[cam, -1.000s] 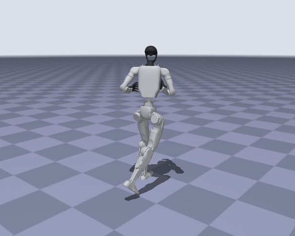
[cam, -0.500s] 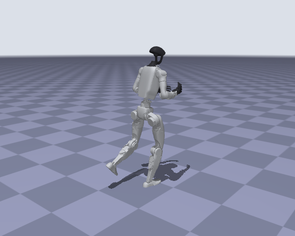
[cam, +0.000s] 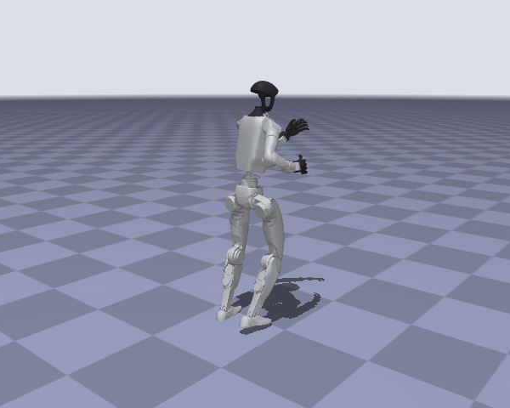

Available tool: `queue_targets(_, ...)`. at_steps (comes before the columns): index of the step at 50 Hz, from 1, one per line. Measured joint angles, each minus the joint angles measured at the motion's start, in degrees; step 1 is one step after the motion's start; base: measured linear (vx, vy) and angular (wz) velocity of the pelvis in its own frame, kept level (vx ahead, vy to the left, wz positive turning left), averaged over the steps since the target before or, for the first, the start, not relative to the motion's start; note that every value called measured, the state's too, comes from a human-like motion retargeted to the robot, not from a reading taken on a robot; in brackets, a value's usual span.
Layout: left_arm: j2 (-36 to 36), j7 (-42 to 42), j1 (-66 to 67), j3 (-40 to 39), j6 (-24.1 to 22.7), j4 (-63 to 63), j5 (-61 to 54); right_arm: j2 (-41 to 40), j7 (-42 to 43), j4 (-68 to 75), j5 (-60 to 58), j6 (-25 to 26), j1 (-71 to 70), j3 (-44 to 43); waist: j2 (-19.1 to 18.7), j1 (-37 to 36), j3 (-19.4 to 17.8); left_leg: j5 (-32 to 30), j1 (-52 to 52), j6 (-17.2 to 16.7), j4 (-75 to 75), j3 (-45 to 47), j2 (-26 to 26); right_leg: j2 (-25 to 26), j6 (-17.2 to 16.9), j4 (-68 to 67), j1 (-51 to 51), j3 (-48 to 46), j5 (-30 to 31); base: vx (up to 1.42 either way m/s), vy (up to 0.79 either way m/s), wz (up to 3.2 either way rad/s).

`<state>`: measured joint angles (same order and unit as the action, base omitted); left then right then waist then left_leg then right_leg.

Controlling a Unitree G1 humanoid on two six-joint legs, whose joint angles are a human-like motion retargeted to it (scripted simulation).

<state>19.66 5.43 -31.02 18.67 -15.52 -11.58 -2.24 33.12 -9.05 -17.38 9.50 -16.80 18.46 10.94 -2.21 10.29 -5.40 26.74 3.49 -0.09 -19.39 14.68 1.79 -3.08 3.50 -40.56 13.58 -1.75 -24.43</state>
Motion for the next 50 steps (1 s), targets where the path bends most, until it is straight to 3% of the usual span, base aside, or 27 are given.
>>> queue_targets(2,-1.62,4.05,-5.06,1.04,1.13,-2.70,-5.41,4.53,2.47,-2.50,5.65,1.75,3.64,-4.64,-1.86,7.40,1.93,-4.21,-5.28,-1.32,4.55,-1.96,-2.32,-0.05,-3.99,20.64,-2.66,-3.74,6.47,1.19,0.01,0.87)
queue_targets(4,-1.74,5.81,-9.35,3.06,2.11,-4.84,-8.74,7.50,3.82,-4.25,7.33,4.10,6.36,-9.92,-1.06,12.44,3.13,-8.59,-11.47,-1.67,8.05,-3.70,-5.71,-1.12,-8.46,34.25,-3.63,-9.11,12.35,1.22,-0.07,0.23)
queue_targets(6,-1.80,3.82,-11.94,4.67,3.02,-6.46,-8.15,7.62,2.74,-5.41,7.63,5.86,9.58,-15.61,1.35,14.99,4.28,-12.25,-16.37,-1.36,7.56,-5.14,-8.81,-1.79,-12.54,40.04,-2.92,-14.94,18.01,1.21,-0.08,-0.44)
queue_targets(8,-3.47,0.00,-12.54,5.25,4.00,-8.20,-6.78,5.49,1.52,-6.71,9.51,6.97,13.06,-21.67,4.95,15.33,5.28,-13.88,-17.32,-0.90,-0.66,-5.80,-11.80,-2.81,-13.91,40.88,-2.64,-19.05,22.15,1.13,-0.08,-0.97)
queue_targets(10,-5.48,-0.99,-11.16,4.40,4.26,-10.03,-3.66,3.20,4.19,-8.26,10.80,6.08,14.53,-25.06,7.44,14.22,5.61,-12.16,-13.85,-0.82,-15.73,-3.27,-12.27,-3.98,-10.63,35.36,-2.05,-20.23,18.35,1.02,-0.05,-1.62)
queue_targets(13,-5.82,5.34,-4.99,0.61,4.05,-8.50,4.18,1.99,17.96,-6.77,5.63,0.70,6.56,-18.16,5.47,14.01,2.39,-4.86,-6.36,2.42,-38.75,3.08,-3.85,-2.27,-5.47,22.17,-1.20,-14.38,5.14,0.88,0.05,-2.05)
queue_targets(15,-4.86,9.14,2.06,-2.41,5.28,-4.40,2.23,0.78,26.71,-3.52,1.75,-0.45,-1.46,-12.91,2.93,15.27,-0.45,-1.46,-0.68,5.71,-48.51,4.03,2.09,0.54,-4.76,17.06,-1.44,-9.45,1.19,0.80,0.09,-2.06)
queue_targets(17,-3.18,6.47,12.43,-5.94,4.62,-2.81,-3.93,-2.53,20.38,-3.60,3.45,1.10,-4.23,-12.16,2.36,14.81,-0.73,0.52,4.30,8.35,-49.67,3.73,3.49,1.92,-8.24,14.70,-1.83,-4.14,2.13,0.80,0.07,-2.47)
queue_targets(20,0.54,-0.53,31.17,-11.24,2.43,-7.10,-14.50,-6.49,11.73,-8.94,7.16,2.09,-0.66,-15.76,3.01,9.27,1.42,-0.46,9.18,8.58,-38.13,1.81,1.07,3.70,-7.78,22.80,-8.06,7.44,6.13,0.76,0.08,-3.44)
queue_targets(22,3.67,-6.76,43.86,-14.12,1.71,-9.25,-18.90,-9.18,7.77,-11.35,10.96,2.54,3.52,-17.01,4.41,3.52,3.44,-3.33,8.97,7.29,-23.24,-0.29,-1.00,3.13,-10.59,26.06,-10.65,16.25,10.30,0.73,0.16,-4.24)
queue_targets(25,8.05,-8.54,59.56,-19.80,1.65,-8.78,-18.49,-10.52,7.24,-13.31,18.20,2.66,6.69,-17.49,4.58,-4.38,3.60,-7.74,6.16,3.95,-0.27,-6.61,-0.07,2.76,-15.32,28.68,-13.45,24.47,13.56,0.62,0.29,-4.45)
queue_targets(28,9.31,-8.04,71.84,-22.66,0.59,-5.72,-20.15,-7.00,9.82,-16.48,22.21,-0.58,6.09,-15.71,3.59,-7.69,1.18,-13.12,4.25,1.64,11.22,-13.60,5.28,2.24,-16.69,24.70,-13.30,22.03,8.65,0.43,0.43,-3.96)
queue_targets(30,10.07,-6.75,75.77,-19.90,0.47,-1.86,-21.89,-4.25,11.23,-19.29,23.28,-2.69,5.36,-15.50,2.96,-6.97,-0.94,-12.06,3.88,-0.04,11.07,-15.59,8.39,1.26,-14.06,15.73,-10.48,16.64,0.86,0.25,0.52,-2.89)
queue_targets(33,15.43,-6.54,69.44,-8.51,1.10,7.42,-18.96,-4.44,12.66,-19.64,27.36,-3.80,5.47,-14.28,4.75,-4.06,-3.86,0.10,5.08,-1.43,0.68,-11.48,7.51,-2.67,-5.66,-5.44,-2.10,10.37,-12.75,0.10,0.48,-2.07)
queue_targets(35,18.39,-7.03,59.08,-1.99,4.11,12.58,-13.16,-6.74,15.80,-14.60,29.46,-2.34,5.67,-9.82,6.69,-2.52,-5.02,5.75,6.78,-0.61,-7.00,-5.73,5.94,-5.14,-0.91,-16.02,3.06,8.96,-17.80,0.06,0.37,-1.77)
queue_targets(38,13.44,-0.25,44.94,-7.20,7.80,13.53,-5.03,-6.72,21.85,-5.02,19.55,0.58,7.75,-6.57,5.33,-0.92,-4.47,7.20,6.41,-0.27,-10.19,1.58,5.61,-6.43,1.16,-18.62,6.24,5.57,-17.02,0.16,0.26,-1.95)
queue_targets(40,5.51,2.43,37.74,-14.97,7.91,9.70,-8.25,-5.82,20.32,-3.06,15.34,1.29,10.84,-7.78,2.32,0.81,-3.52,4.53,2.38,0.10,-4.58,5.31,5.30,-5.93,-0.08,-12.45,4.20,1.91,-13.94,0.28,0.11,-1.97)
queue_targets(42,0.51,0.41,32.69,-19.28,7.45,2.21,-13.39,-4.66,10.48,-4.86,20.40,3.87,15.70,-11.51,-1.41,4.22,-1.79,-1.01,-0.85,0.65,0.62,6.91,4.90,-3.77,-4.11,-2.56,0.63,-0.91,-8.73,0.36,-0.03,-1.41)
queue_targets(45,1.39,0.95,27.93,-17.69,5.33,-10.00,-18.13,-3.32,8.38,-7.94,22.11,5.19,21.62,-15.87,-4.83,7.61,2.48,-11.49,-2.13,-0.16,3.95,7.20,4.68,-1.96,-8.97,12.18,-2.68,-5.83,-2.80,0.40,-0.19,-1.47)
queue_targets(48,1.98,-3.03,26.16,-14.96,5.24,-19.56,-18.12,-3.13,6.62,-10.20,19.72,6.42,21.78,-14.36,-4.18,7.49,5.19,-19.17,-2.43,-0.25,2.33,5.56,3.25,-2.84,-10.53,24.35,-5.22,-11.87,1.71,0.40,-0.28,-2.36)
queue_targets(50,-0.58,-6.63,26.69,-12.88,4.59,-23.56,-22.66,-2.82,4.63,-11.04,18.20,7.19,18.76,-11.71,-1.73,6.60,5.58,-20.60,-1.48,1.26,-3.93,3.97,1.60,-2.99,-10.17,29.60,-7.06,-11.54,3.53,0.37,-0.26,-3.09)
